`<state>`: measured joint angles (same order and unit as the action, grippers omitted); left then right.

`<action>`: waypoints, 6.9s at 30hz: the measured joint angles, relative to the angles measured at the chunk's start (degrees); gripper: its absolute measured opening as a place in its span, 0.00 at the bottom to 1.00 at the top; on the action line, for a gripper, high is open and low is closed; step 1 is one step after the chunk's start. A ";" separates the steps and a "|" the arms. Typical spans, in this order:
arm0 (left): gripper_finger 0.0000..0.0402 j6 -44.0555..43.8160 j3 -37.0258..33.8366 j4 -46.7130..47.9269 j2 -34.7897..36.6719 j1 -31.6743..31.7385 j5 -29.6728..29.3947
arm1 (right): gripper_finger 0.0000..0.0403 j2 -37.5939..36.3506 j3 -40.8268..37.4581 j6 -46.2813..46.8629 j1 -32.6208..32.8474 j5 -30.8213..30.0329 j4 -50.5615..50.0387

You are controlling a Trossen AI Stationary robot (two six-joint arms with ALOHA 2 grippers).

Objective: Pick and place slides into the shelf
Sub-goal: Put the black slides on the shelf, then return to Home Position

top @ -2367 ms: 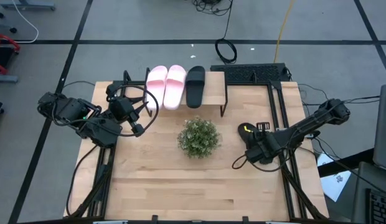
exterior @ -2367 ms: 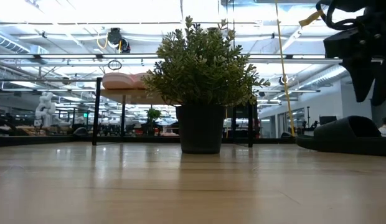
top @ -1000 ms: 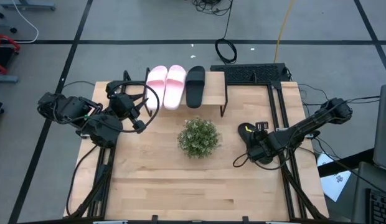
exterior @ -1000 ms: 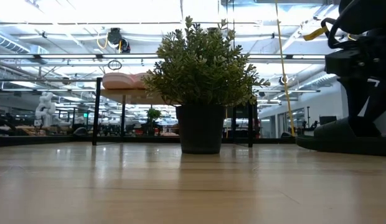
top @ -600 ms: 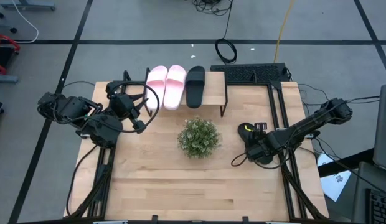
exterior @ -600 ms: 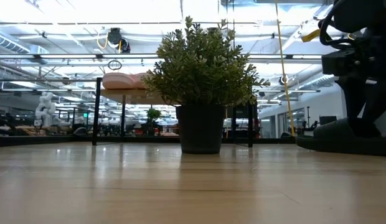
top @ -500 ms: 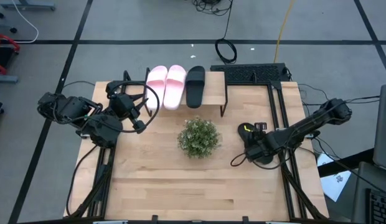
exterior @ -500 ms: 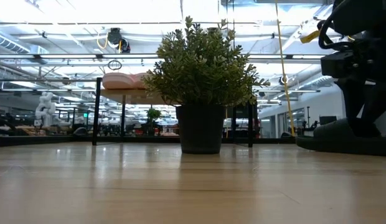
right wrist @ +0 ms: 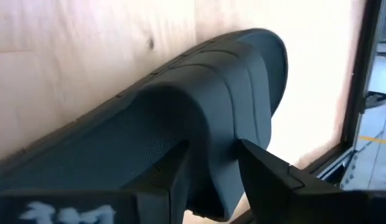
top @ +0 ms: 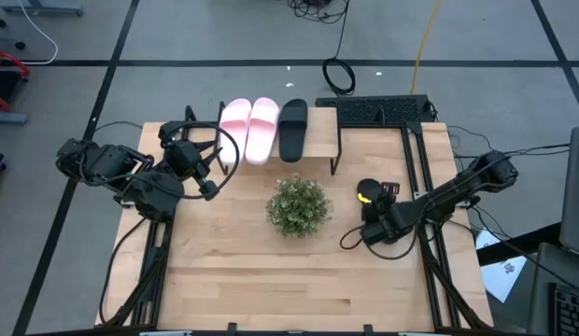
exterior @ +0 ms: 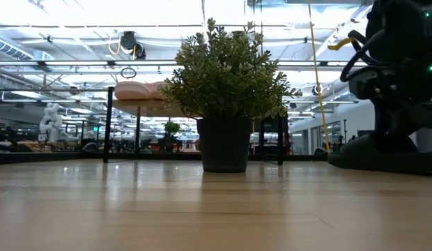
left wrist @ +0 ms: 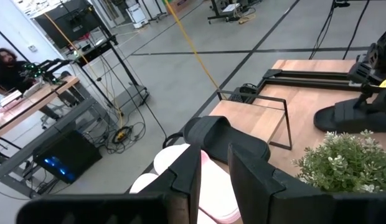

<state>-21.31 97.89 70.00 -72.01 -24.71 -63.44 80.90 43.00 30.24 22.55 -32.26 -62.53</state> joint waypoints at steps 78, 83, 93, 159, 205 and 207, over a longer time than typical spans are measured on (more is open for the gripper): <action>0.21 -1.01 0.00 -0.33 0.02 -0.02 1.33 | 0.00 32.57 83.97 -32.08 -38.37 -18.92 -15.78; 0.21 -0.87 0.00 -0.33 0.02 -0.02 1.33 | 0.00 33.22 83.97 -33.02 -39.53 -18.81 -14.43; 0.21 -0.96 0.00 -0.33 0.02 -0.02 1.33 | 0.00 33.36 81.25 -32.30 -41.02 -16.95 -14.41; 0.21 3.62 0.02 -5.50 0.00 0.00 1.85 | 0.00 35.46 70.69 -34.16 -41.16 -17.33 -10.26; 0.21 10.61 0.02 -5.49 1.09 -0.17 2.03 | 0.38 28.47 70.58 -35.43 -37.03 -12.73 -7.13; 0.21 10.92 0.02 -5.43 2.31 -0.26 2.25 | 0.38 26.53 70.58 -35.43 -35.50 -12.75 -7.11</action>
<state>-10.39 97.91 64.57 -69.70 -24.97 -61.19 107.42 113.58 -5.19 -12.95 -45.01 -69.65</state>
